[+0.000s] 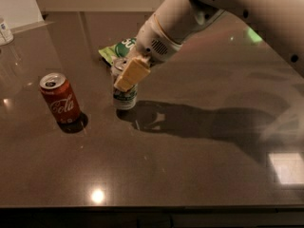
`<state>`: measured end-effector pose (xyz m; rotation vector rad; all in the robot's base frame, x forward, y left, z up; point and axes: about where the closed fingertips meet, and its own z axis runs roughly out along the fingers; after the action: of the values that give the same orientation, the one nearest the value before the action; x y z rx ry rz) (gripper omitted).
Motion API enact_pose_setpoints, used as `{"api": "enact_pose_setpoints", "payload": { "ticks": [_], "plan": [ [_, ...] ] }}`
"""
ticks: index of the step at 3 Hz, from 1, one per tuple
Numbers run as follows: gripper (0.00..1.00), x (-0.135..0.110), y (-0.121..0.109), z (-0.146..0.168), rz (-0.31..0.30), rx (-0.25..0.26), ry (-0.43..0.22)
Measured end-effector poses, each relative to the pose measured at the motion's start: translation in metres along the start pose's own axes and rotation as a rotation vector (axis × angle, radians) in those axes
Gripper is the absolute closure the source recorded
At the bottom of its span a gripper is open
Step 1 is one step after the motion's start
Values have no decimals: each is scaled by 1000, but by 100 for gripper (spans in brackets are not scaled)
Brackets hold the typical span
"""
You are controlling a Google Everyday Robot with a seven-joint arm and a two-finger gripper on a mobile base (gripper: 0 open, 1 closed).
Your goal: Move 7up can near coke can
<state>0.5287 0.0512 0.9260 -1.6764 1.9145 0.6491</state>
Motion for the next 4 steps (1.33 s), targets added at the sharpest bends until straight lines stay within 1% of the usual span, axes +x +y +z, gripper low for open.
{"api": "enact_pose_setpoints", "payload": {
  "ticks": [1,2,3,4],
  "plan": [
    [82,-21,5,18,-46,-25,3],
    [59,-31,11,35,-89,-43,37],
    [36,-34,14,47,-112,-63,63],
    [13,-32,16,53,-125,-63,77]
  ]
}}
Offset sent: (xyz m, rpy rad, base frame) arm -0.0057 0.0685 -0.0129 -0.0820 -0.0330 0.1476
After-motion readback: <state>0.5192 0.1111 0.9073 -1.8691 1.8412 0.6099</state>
